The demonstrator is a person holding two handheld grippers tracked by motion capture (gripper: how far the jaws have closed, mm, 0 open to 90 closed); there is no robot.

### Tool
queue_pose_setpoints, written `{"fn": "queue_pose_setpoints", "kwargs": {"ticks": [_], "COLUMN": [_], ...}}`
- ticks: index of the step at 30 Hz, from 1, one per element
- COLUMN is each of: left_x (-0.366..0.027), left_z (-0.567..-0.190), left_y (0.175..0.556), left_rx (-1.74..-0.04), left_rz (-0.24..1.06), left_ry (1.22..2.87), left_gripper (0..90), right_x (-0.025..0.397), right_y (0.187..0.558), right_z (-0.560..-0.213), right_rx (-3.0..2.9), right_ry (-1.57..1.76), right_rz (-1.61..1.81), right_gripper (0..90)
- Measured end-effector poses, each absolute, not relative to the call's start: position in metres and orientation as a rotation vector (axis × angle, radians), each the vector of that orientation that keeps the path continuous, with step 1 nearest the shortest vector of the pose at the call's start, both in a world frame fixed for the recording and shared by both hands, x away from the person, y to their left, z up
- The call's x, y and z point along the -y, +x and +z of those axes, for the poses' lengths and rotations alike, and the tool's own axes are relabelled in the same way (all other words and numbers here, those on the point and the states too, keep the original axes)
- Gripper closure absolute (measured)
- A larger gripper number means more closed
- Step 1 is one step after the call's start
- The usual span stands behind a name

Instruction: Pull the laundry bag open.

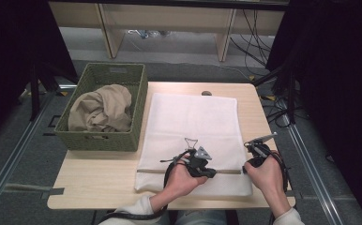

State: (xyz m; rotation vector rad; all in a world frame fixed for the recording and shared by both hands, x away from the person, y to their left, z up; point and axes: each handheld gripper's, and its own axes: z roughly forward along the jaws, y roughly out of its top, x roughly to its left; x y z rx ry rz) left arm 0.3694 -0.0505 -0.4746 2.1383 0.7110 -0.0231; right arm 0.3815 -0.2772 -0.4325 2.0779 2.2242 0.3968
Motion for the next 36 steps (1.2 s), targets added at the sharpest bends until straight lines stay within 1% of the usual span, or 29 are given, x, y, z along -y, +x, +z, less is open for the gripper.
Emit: {"fn": "queue_pose_setpoints", "kwargs": {"ticks": [3,6,7,21,22,23,31,34,36], "left_x": [0.048,0.045,0.045,0.036,0.036,0.036,0.033,0.032,0.030], "left_z": [-0.475,-0.474,-0.474,-0.474,-0.474,-0.473,-0.475,-0.476,-0.476], "left_y": [0.369,0.369,0.369,0.367,0.367,0.367,0.367,0.367,0.366], "left_rx": [-0.717,-0.705,-0.711,-0.720,-0.723,-0.725,-0.729,-0.724,-0.736], "left_rz": [-0.029,-0.012,-0.026,-0.015,-0.010,-0.009,-0.008,-0.009,0.002], "left_ry": [2.125,2.141,2.129,2.128,2.136,2.133,2.129,2.132,2.133], "left_gripper": [86.8,86.8,86.8,86.8,86.8,86.8,86.8,86.8,86.8], "right_x": [0.281,0.276,0.279,0.280,0.276,0.278,0.276,0.279,0.277], "right_y": [0.381,0.381,0.383,0.382,0.381,0.382,0.382,0.383,0.382], "right_z": [-0.433,-0.431,-0.433,-0.432,-0.431,-0.431,-0.432,-0.435,-0.432], "right_rx": [-2.234,-2.212,-2.238,-2.218,-2.186,-2.223,-2.222,-2.251,-2.230], "right_ry": [2.067,2.117,2.058,2.112,2.156,2.100,2.120,2.050,2.109], "right_rz": [0.419,0.395,0.405,0.419,0.412,0.414,0.409,0.440,0.418], "right_gripper": [85.0,85.0,85.0,85.0,85.0,85.0,85.0,85.0,85.1]}}
